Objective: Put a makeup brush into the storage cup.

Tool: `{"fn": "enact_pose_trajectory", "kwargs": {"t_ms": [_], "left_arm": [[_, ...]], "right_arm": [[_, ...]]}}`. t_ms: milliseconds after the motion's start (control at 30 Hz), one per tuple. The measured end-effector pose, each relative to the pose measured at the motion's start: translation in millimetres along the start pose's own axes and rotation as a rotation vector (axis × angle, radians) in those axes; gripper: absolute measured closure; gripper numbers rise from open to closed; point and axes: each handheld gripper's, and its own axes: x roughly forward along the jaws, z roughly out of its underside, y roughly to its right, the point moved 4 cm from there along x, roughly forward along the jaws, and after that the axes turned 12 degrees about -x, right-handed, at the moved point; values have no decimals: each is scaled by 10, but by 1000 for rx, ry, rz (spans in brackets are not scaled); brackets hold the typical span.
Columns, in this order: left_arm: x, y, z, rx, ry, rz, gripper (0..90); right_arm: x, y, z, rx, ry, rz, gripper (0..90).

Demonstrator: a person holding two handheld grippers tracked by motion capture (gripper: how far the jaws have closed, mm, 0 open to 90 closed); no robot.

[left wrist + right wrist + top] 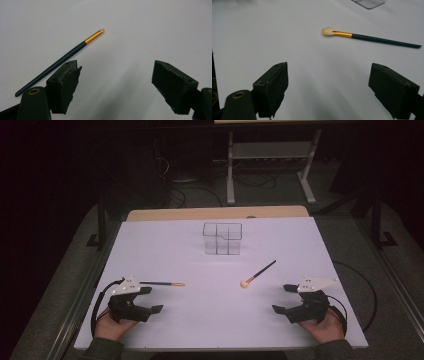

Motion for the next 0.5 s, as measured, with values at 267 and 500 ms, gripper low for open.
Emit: {"fn": "enact_pose_trajectory", "kwargs": {"t_ms": [267,500], "left_arm": [[2,9,-4,-5,1,1,208],[-3,2,-12,12,-3,-7,208]], "right_arm": [[37,-22,-24,-2,-10,-9,151],[57,-38,-28,-13,-19,-19,151]]}}
